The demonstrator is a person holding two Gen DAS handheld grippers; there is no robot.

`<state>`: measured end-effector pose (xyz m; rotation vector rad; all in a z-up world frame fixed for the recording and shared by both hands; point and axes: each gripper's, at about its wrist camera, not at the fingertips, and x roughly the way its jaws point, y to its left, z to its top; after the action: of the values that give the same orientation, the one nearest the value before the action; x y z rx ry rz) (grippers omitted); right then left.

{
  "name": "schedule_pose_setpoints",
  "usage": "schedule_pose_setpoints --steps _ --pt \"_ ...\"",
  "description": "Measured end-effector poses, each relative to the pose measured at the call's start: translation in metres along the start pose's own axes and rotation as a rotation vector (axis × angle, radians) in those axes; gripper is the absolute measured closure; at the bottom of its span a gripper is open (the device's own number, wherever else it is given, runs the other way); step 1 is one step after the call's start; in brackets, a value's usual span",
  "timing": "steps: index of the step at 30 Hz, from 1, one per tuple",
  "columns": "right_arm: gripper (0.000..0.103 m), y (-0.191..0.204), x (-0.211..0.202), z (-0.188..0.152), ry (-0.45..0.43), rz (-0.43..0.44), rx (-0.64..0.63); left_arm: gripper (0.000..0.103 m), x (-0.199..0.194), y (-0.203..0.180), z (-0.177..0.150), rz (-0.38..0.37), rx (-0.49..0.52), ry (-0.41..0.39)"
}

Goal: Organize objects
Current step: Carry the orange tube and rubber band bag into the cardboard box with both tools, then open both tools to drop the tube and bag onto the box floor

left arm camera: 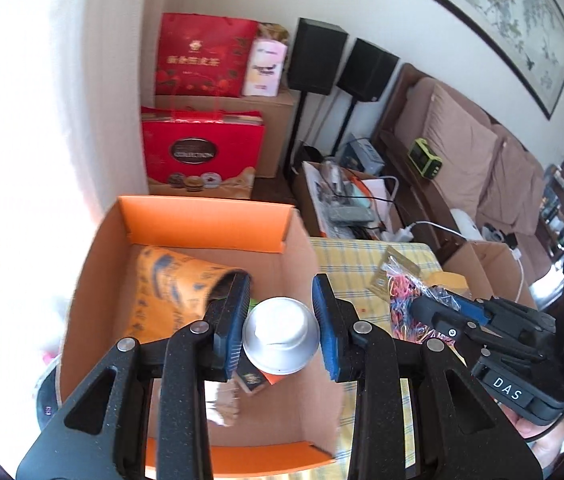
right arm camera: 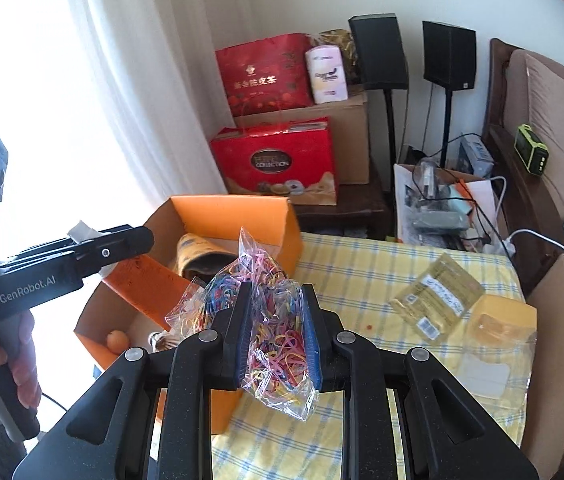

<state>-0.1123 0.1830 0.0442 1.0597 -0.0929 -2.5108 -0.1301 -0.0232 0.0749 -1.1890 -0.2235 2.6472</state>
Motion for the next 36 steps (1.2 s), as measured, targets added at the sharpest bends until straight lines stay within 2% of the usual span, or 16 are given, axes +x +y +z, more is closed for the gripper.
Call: schedule_pose_setpoints --steps 10,25,28,31,33,36 --pt "0.081 0.051 0.051 0.006 0.057 0.051 -0.058 0.073 -0.002 0.067 -0.013 0.091 -0.07 0.014" --pt "0.08 0.092 0.117 0.001 0.142 0.111 -0.058 0.073 0.025 0.117 -0.044 0.234 -0.106 0.094" --pt "0.074 0.097 0.134 -0.004 0.16 0.107 -0.053 0.073 0.035 0.121 -0.047 0.235 -0.127 0.111" --pt "0.069 0.094 0.145 -0.007 0.175 0.073 -0.041 0.071 0.044 0.117 -0.047 0.195 -0.148 0.14" --pt "0.056 0.087 0.146 -0.008 0.176 0.06 -0.019 0.064 0.046 0.112 -0.044 0.185 -0.151 0.151" --pt "0.049 0.08 0.139 -0.007 0.16 0.038 -0.01 0.062 0.044 0.102 -0.039 0.158 -0.139 0.139"
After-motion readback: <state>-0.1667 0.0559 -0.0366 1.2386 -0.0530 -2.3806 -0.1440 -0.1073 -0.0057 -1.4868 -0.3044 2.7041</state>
